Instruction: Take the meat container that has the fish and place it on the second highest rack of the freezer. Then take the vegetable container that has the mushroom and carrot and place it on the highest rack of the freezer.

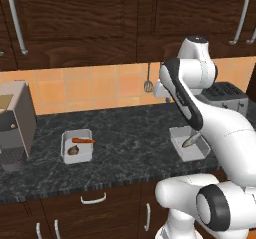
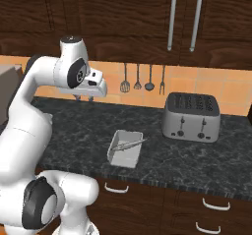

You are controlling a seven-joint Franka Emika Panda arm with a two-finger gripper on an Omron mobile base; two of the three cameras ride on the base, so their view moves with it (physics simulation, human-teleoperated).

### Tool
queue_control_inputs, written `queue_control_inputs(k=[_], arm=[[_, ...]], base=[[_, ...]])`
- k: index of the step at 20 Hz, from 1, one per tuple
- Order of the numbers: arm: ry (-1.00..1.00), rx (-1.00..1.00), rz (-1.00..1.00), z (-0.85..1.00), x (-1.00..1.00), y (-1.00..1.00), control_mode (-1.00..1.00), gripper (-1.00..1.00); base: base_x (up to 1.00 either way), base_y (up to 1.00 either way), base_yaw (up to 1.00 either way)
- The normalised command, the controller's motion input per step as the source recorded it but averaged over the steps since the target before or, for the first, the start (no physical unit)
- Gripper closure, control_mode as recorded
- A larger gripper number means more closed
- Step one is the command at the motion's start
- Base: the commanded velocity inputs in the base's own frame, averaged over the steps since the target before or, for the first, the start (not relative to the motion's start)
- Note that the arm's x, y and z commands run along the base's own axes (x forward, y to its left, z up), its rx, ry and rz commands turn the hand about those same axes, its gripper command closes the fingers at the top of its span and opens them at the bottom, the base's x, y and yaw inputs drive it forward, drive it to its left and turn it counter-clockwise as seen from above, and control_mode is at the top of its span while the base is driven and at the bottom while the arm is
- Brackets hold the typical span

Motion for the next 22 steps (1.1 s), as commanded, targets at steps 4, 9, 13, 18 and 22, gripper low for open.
queue_control_inputs(k=[4, 9, 13, 18, 22], arm=[[-0.01, 0.14, -0.23, -0.09, -0.38, 0.01, -1.0, -1.0], [0.02, 0.35, -0.57, -0.25, -0.86, -0.19, -1.0, -1.0], [0.12, 0.16, -0.45, -0.57, -1.0, -0.64, -1.0, -1.0], [0.24, 0.13, -0.37, -0.54, -0.72, -0.77, -1.0, -1.0], [0.26, 0.2, -0.36, -0.34, -0.31, -0.64, -1.0, -1.0]], base=[[0.0, 0.0, 0.0], [0.0, 0.0, 0.0], [0.0, 0.0, 0.0], [0.0, 0.0, 0.0], [0.0, 0.0, 0.0]])
